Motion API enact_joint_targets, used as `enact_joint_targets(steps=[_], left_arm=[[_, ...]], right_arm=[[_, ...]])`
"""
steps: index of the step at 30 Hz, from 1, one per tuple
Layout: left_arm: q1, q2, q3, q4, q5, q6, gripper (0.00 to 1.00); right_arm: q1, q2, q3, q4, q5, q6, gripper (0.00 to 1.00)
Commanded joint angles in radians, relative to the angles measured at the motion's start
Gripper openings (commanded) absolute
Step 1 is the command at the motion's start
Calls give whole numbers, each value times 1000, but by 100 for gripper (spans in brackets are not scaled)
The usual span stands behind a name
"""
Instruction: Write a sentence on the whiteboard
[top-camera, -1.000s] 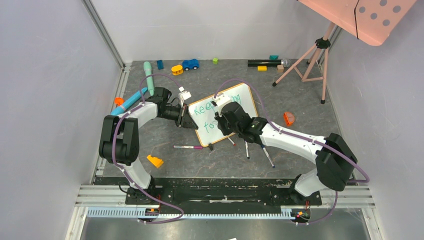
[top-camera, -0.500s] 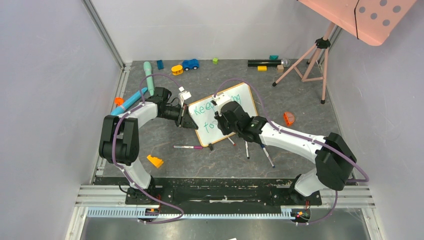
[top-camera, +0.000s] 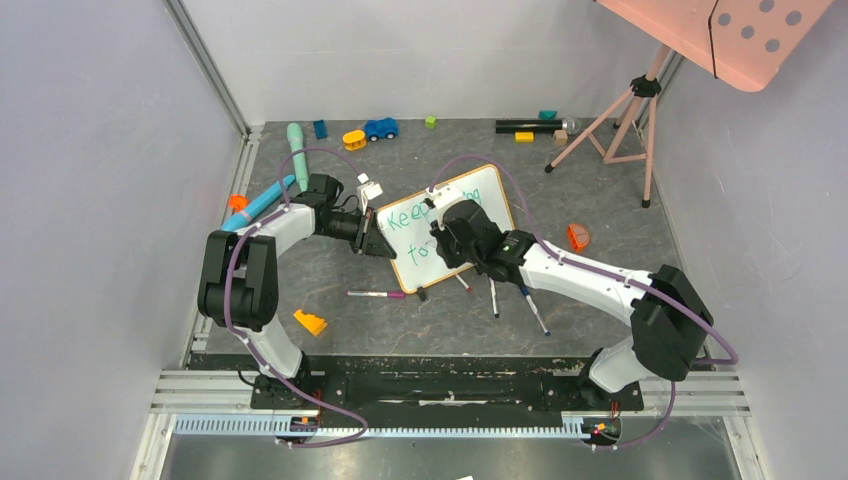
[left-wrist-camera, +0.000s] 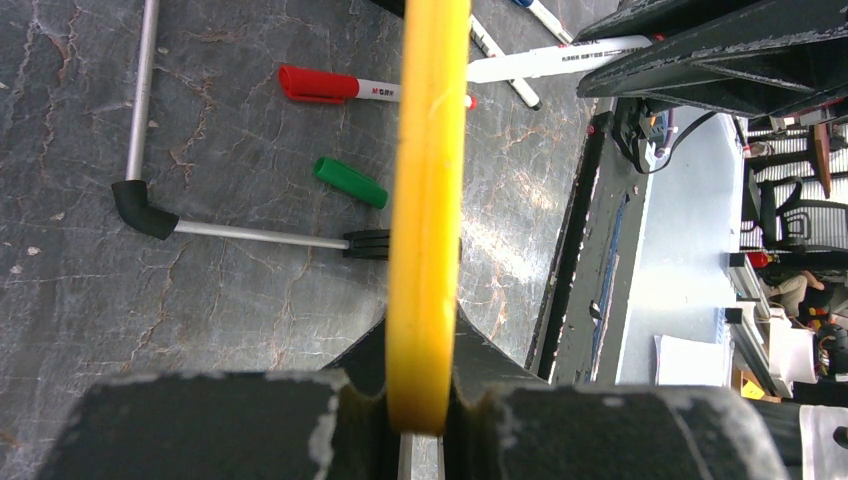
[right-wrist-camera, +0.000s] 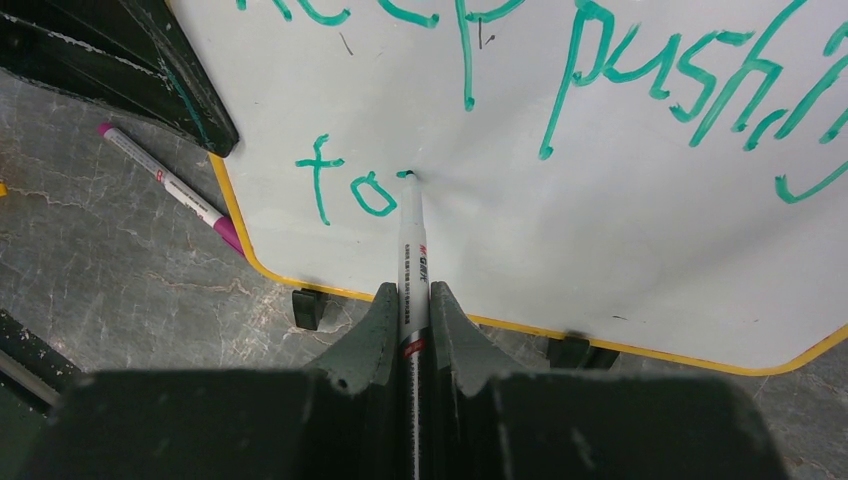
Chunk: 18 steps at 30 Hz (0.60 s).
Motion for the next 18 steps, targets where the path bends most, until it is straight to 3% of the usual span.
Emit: enact_joint_targets(steps=[1, 18], left_arm=[[-54, 9, -49, -86, -115, 72, 2], [-54, 14, -46, -87, -119, 69, 2]], right_arm=[[-26, 15, 35, 20, 56, 0, 0], [-31, -5, -26, 35, 15, -1, 0]])
